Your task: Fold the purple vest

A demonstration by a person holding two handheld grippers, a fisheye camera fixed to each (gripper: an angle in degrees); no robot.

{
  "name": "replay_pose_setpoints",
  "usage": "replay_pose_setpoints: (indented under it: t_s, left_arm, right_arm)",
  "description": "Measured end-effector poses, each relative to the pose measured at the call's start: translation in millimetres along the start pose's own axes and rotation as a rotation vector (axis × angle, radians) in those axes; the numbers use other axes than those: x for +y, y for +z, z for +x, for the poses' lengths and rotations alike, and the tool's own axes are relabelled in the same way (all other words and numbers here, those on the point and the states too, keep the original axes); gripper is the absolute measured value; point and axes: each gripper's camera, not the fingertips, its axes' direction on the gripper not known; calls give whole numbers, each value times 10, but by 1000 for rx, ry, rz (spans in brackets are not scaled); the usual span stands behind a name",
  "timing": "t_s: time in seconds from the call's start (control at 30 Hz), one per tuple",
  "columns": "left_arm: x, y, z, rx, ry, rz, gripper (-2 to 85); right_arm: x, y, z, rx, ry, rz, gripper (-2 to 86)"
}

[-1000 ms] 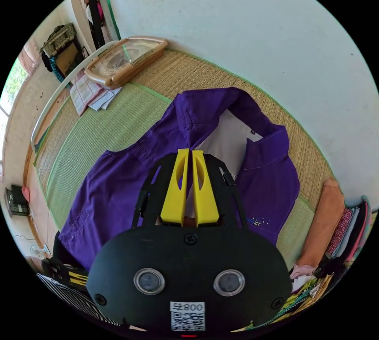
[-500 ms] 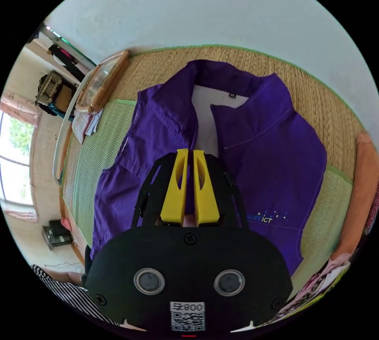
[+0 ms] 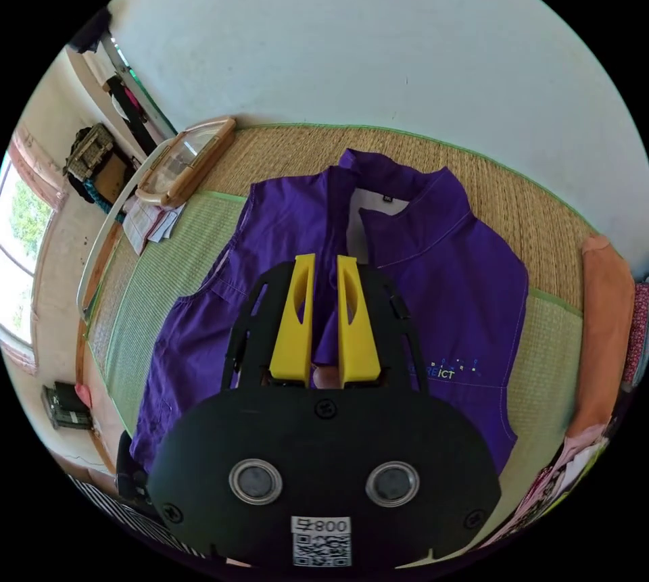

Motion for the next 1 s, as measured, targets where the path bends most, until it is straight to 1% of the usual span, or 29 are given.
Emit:
replay_pose_setpoints:
  t_s: [0.07,0.13,0.2,0.3,0.4,0.47,0.53,0.6,0.7,0.87,0.97,1.0]
  left_arm:
    - [-7,-13,10,2,-1,0,49]
    - [-12,-23,24,2,0,0,52]
    - [-18,-42,37,14,-2,2,58]
    - [-22,-103,69,39,-4,11,65]
    - [-10,-198,168,42,18,40,71]
    - [-9,-220,235,46,31,43,77]
    - [-15,-200,287,55,33,30,80]
    - [-14,-183,330,46,27,25,82]
    - [-17,-202,353,40,12,31,79]
    - [-34,-106,403,24,16,1,77]
    - [-40,-69,425,23,17,4,76]
    - [-35,-56,422,27,12,7,76]
  right_arm:
    - [6,36,-95,-8,-30,2,61]
    - [-19,205,-214,20,-73,-47,60]
    - [-41,333,-203,17,-65,-94,60]
    - [7,205,-101,-6,-26,-41,59]
    - [101,41,-20,102,-31,2,62]
    - [139,71,40,140,-34,-32,70]
    - [180,195,107,132,-23,-100,79]
    - [217,245,112,127,-12,-110,79]
    - [239,169,6,79,-19,-48,67]
    - [123,251,-424,-8,-135,-15,52]
    - [-37,551,-628,-5,-184,-70,46]
    - [-105,721,-664,-2,-191,-122,44]
